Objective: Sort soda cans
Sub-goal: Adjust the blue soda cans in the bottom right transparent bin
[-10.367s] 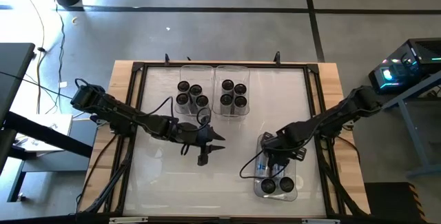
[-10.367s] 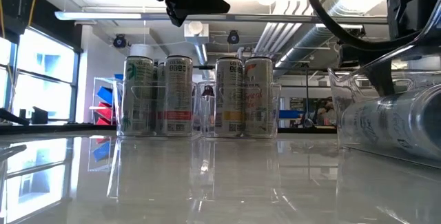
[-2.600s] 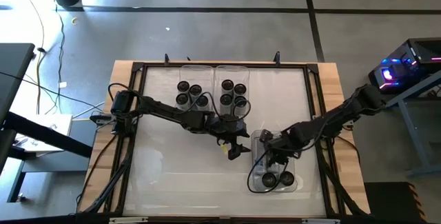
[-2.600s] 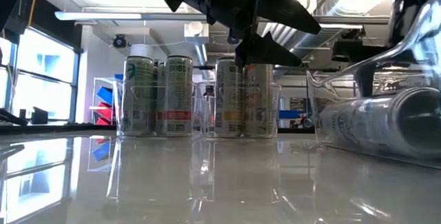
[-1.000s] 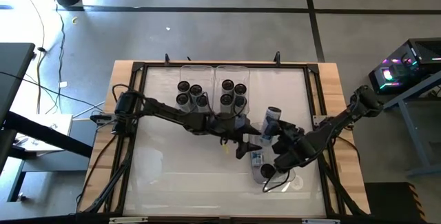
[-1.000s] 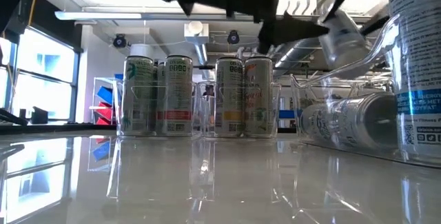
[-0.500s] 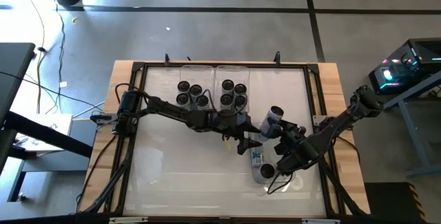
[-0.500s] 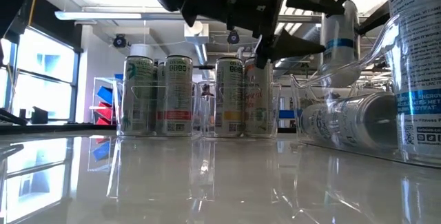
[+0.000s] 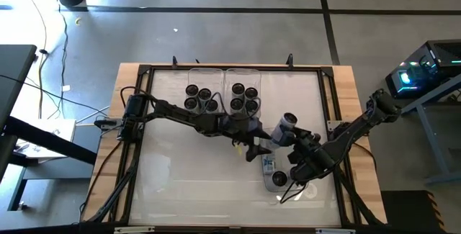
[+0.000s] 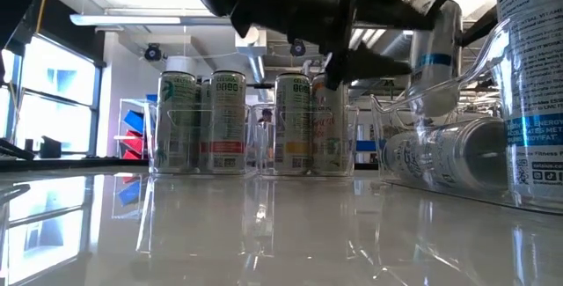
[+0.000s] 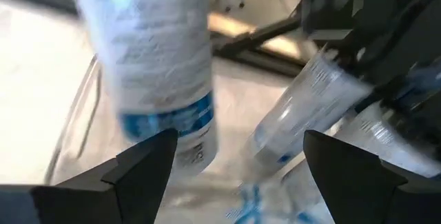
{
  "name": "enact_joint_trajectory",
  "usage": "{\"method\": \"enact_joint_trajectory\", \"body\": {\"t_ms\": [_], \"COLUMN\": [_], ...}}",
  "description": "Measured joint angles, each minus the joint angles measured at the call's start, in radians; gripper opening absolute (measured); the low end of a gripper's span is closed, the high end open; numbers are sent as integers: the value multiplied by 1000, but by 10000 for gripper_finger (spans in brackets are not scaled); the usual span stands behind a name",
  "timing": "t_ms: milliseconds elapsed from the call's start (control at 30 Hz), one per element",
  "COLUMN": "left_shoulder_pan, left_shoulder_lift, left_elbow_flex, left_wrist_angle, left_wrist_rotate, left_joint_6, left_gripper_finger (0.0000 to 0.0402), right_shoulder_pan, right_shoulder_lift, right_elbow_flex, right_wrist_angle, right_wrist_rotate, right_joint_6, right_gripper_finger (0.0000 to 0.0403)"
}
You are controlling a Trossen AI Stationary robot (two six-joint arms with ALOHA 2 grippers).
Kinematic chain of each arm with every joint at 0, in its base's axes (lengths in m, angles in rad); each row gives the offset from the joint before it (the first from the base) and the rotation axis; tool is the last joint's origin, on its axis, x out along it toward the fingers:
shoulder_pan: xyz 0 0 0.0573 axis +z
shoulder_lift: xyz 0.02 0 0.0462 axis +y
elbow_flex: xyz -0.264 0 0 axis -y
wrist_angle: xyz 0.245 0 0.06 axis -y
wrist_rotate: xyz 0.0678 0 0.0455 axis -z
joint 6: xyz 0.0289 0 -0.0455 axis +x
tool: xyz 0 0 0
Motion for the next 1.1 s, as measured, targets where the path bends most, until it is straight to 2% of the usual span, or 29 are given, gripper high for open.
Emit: {"method": "enact_joint_trajectory", "body": {"t_ms": [67,167,267,367,533,800,1000,1100], "left_shoulder_pan": [1,2,1,-4,-20,-14,-10,-6], "left_shoulder_lift": [0,1,0,3,12,70,79,81], "left_elbow_flex": [-1,0,0,-2,-2,-2,-2,-2], "left_wrist_angle": [-55,-97,-100,-48,72,210,212,210], "left_wrist_rotate": [-12,-27,-41,-48,-130,-136,-157,-145], "left_joint_6": [14,15,15,14,-15,-123,-126,-126], "left_gripper_finger": [317,317,317,317,317,317,317,317], "right_shoulder_pan": [1,2,1,1,0,-1,-1,12], "right_shoulder_lift": [0,-2,-2,-2,-2,-1,-1,-1], "right_elbow_flex": [0,3,3,3,3,0,1,1], "right_wrist_angle": [5,6,1,1,2,24,59,65], "right_wrist_rotate": [-5,-4,-10,-9,-2,13,100,99], "right_joint_6": [6,7,6,2,0,-66,-64,-71], "right_gripper_finger": [222,198,198,198,198,198,198,198]}}
